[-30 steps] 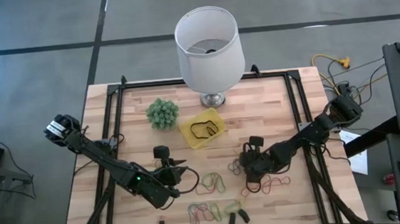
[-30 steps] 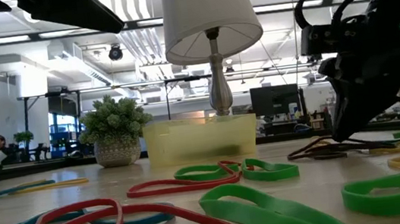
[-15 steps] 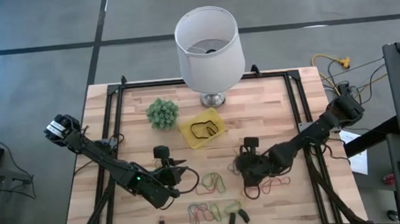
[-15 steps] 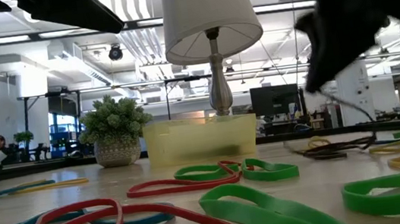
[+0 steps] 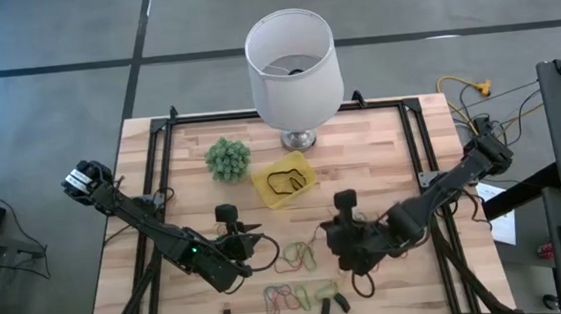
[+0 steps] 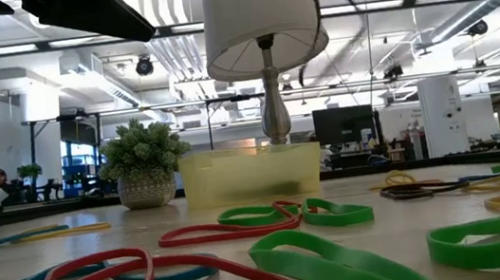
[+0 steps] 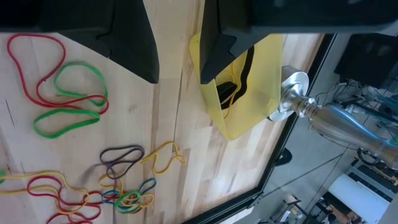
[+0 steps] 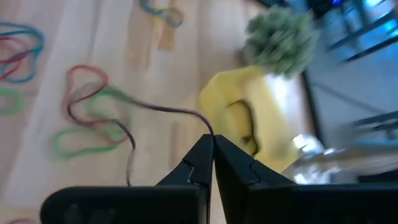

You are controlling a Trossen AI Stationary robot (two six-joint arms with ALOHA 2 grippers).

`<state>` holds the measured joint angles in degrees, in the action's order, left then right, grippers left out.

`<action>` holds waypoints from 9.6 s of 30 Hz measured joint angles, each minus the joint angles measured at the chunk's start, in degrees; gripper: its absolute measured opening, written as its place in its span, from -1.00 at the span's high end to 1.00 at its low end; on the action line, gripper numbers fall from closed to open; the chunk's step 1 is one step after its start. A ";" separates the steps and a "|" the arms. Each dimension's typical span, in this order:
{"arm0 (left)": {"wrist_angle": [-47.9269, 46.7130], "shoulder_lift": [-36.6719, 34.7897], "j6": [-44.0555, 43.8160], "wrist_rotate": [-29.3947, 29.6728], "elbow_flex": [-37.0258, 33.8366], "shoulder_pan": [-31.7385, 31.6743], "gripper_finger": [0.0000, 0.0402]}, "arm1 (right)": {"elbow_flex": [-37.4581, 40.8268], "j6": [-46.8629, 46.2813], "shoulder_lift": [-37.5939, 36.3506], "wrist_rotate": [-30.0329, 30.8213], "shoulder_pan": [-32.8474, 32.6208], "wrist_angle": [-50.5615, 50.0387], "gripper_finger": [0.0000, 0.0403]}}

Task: Pick and place rubber bands into bin
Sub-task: Put the top purple rubber band into the yellow bin, then put the top left blue rubber band into the yellow bin, then put the green rubber band into the yellow bin

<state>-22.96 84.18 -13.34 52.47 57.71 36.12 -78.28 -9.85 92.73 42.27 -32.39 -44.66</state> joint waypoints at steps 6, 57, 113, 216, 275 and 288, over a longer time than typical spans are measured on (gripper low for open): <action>0.02 0.00 0.00 0.00 0.00 0.00 0.50 | -1.13 8.70 0.00 7.15 2.64 1.72 0.96; 0.35 0.00 -3.31 -5.42 -0.02 -0.03 0.50 | 24.17 18.87 2.37 -33.31 38.99 47.74 0.35; -7.05 -0.22 -46.08 -29.41 -21.27 5.67 0.50 | 25.30 4.15 -4.48 -22.60 6.37 36.44 0.51; 23.44 -2.61 23.65 -22.45 -6.52 -19.18 0.47 | 32.50 -1.76 -1.39 -24.75 6.42 46.19 0.69; 20.32 -4.68 18.01 -3.61 -8.59 0.04 0.47 | 25.13 -1.91 15.28 -30.11 11.09 44.30 0.92; 19.68 -4.68 16.47 -3.88 -8.59 1.51 0.47 | 21.98 3.26 9.22 -22.25 10.40 36.94 0.96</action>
<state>-3.28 79.50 3.13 48.59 49.12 37.63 -56.30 -6.59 101.95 20.01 -22.00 -7.72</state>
